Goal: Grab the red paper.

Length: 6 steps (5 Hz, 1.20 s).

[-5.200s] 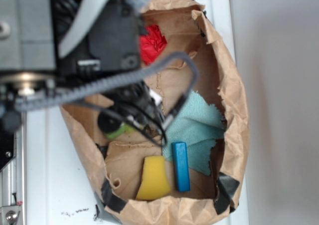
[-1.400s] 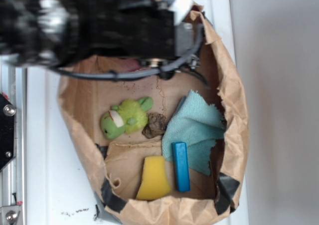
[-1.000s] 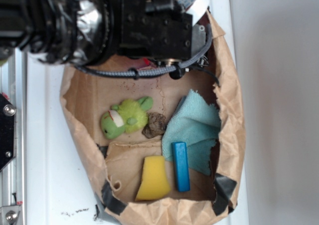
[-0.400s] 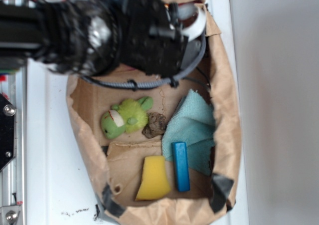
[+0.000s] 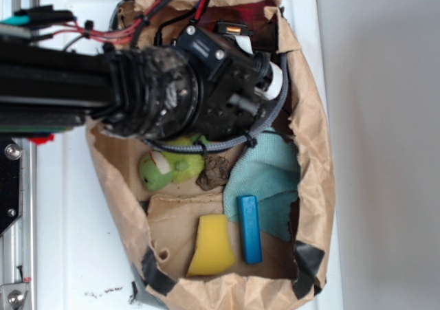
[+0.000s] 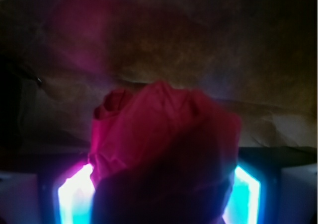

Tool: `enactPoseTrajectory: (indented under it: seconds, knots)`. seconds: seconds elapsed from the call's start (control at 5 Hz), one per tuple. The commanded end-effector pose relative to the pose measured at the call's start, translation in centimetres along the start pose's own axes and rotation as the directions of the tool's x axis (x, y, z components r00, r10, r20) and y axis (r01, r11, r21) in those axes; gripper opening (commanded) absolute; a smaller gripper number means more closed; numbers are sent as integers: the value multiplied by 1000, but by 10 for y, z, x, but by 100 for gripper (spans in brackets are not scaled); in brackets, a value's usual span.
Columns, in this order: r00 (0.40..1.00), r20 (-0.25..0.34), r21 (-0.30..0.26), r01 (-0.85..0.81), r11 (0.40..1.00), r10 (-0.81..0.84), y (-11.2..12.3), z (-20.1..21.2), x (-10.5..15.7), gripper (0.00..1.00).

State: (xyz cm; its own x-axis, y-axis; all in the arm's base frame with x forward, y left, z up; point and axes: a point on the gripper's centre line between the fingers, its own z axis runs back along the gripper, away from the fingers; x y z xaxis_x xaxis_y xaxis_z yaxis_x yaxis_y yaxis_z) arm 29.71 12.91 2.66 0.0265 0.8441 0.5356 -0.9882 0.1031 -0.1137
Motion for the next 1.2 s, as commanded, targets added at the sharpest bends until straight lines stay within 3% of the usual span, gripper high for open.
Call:
enactPoseTrajectory:
  seconds: [0.0, 0.4, 0.6, 0.8, 1.0]
  knots:
    - [996, -41, -61, 73, 995, -75, 10, 22, 15, 0]
    - [932, -171, -180, 290, 940, -321, 20, 64, 23, 0]
    - [910, -195, -224, 322, 920, -366, 17, 82, 22, 0]
    - [856, -236, -252, 403, 880, -459, 15, 103, 21, 0]
    - [751, -272, -339, 510, 790, -602, 21, 134, 20, 0]
